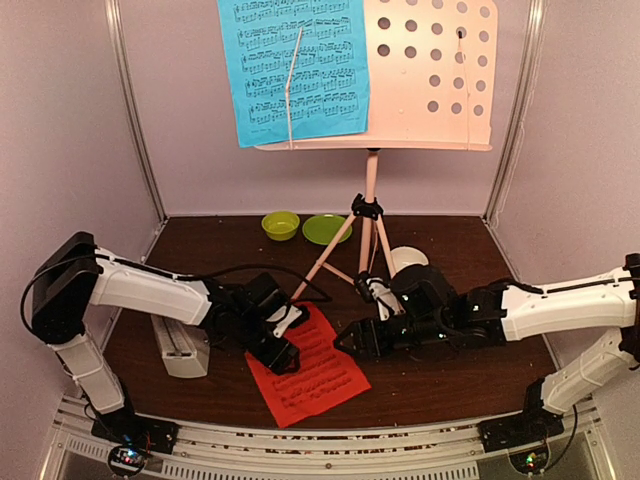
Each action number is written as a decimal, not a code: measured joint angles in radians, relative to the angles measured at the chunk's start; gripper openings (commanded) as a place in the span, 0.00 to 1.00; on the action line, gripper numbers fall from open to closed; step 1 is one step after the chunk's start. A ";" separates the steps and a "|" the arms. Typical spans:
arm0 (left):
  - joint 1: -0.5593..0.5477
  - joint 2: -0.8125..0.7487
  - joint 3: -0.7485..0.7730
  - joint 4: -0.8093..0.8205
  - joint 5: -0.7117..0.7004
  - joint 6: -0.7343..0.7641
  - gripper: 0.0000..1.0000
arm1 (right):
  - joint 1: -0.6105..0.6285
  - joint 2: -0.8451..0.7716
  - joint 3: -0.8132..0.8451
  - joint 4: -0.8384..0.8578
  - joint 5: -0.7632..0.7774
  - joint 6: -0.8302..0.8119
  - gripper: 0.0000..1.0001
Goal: Set up the instrument practice props
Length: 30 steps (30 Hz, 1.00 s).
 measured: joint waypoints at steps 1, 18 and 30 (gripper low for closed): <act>-0.009 0.018 0.018 0.011 0.011 0.019 0.66 | -0.001 0.000 -0.005 0.004 -0.004 0.002 0.73; -0.041 0.002 -0.076 0.210 0.141 0.197 0.65 | -0.025 0.175 0.068 0.019 0.037 -0.057 0.58; -0.039 -0.028 -0.174 0.355 0.171 0.254 0.64 | -0.111 0.363 0.212 0.034 0.082 -0.096 0.52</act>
